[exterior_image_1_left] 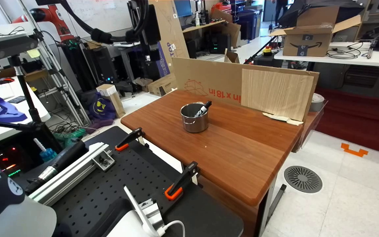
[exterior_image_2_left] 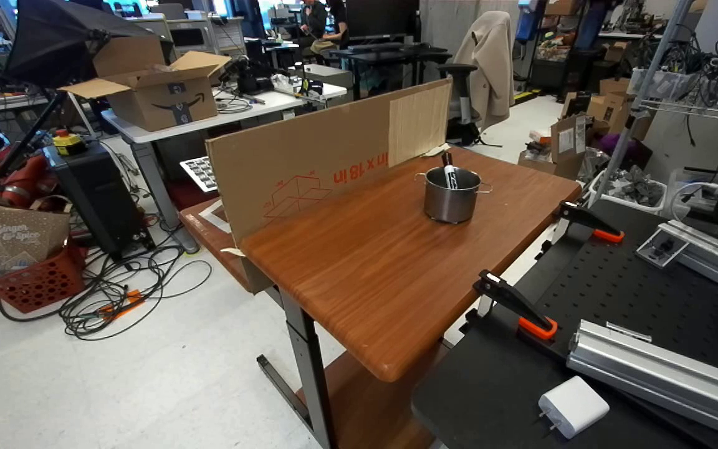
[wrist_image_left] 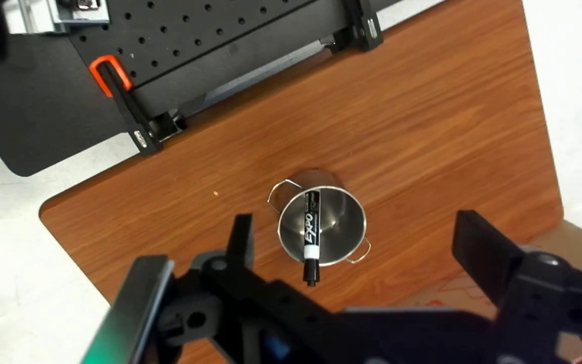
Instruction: Take the marker from the pot and put it on the table
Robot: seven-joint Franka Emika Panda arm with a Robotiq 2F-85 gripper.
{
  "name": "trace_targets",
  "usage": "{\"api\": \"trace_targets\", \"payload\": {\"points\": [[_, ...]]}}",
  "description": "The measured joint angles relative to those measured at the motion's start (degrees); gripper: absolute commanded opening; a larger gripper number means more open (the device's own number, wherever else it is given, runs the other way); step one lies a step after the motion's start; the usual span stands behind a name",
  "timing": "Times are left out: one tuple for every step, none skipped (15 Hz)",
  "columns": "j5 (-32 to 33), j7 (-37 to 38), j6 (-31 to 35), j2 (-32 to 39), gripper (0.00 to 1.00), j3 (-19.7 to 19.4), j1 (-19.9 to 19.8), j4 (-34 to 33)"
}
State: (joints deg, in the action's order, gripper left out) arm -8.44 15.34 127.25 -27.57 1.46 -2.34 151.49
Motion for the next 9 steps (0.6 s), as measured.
{"api": "trace_targets", "payload": {"points": [[-1.1,0.3,2.8,1.5,1.00,-0.4,-0.2,0.1],[-2.2,0.5,5.5,3.0,1.00,-0.8,-0.3,0.1],[-3.3,0.8,8.3,4.5,1.00,-1.1,-0.3,0.1],[-4.3,1.0,10.8,6.0,1.00,-1.4,-0.3,0.1],[-5.4,1.1,13.3,7.5,1.00,-1.6,-0.3,0.2],[-6.4,1.2,15.5,9.1,1.00,-1.8,-0.3,0.1],[-7.5,1.2,17.5,10.7,1.00,-2.0,-0.3,0.1],[-8.5,1.2,19.3,12.3,1.00,-2.1,-0.3,0.0],[-9.5,1.2,20.9,13.9,1.00,-2.2,-0.3,-0.3]]}}
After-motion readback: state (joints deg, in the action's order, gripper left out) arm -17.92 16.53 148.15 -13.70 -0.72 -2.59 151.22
